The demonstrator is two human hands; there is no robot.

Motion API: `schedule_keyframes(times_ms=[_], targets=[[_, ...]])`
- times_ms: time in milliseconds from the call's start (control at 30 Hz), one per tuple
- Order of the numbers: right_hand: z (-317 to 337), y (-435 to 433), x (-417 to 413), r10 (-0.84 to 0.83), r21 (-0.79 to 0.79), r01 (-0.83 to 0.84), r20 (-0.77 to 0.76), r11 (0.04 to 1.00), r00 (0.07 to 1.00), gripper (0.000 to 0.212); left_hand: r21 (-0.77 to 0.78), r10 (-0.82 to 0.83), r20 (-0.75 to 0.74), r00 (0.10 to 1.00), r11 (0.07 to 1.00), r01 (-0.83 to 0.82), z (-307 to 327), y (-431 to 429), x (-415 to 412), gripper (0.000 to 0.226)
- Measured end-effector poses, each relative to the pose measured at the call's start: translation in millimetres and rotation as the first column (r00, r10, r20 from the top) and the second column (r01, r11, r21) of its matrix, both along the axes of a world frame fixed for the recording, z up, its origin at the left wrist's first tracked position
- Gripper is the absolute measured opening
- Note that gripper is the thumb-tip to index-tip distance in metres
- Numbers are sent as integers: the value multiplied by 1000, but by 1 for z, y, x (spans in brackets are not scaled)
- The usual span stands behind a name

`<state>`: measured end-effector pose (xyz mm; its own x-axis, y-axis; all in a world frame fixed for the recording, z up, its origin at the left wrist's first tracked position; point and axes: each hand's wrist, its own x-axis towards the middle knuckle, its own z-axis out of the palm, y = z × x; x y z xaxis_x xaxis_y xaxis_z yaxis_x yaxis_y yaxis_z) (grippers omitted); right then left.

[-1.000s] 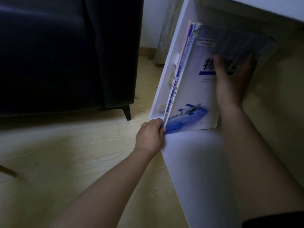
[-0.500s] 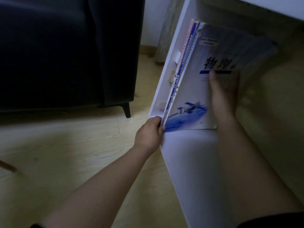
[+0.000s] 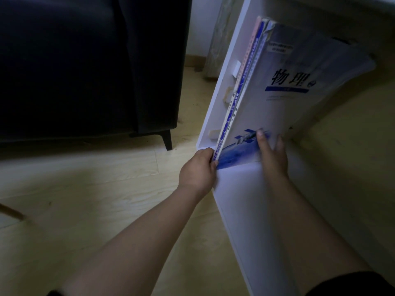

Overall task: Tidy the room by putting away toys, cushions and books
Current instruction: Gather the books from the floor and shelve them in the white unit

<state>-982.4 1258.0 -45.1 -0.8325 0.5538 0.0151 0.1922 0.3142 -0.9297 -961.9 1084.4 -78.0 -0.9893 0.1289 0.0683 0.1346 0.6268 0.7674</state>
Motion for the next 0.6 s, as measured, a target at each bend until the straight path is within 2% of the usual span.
schedule_keyframes(times_ms=[200, 433, 600], targets=[[-14, -7, 2, -39, 0, 39, -13, 999, 999, 80, 68, 24, 7, 1000, 997, -24, -5, -2, 0, 18], [-17, -18, 10, -82, -72, 80, -31, 994, 996, 80, 120, 93, 47, 995, 988, -98, -6, -1, 4, 17], [-12, -28, 16, -106, -96, 101, -44, 990, 993, 77, 190, 150, 99, 984, 968, -167, -5, -8, 9, 36]])
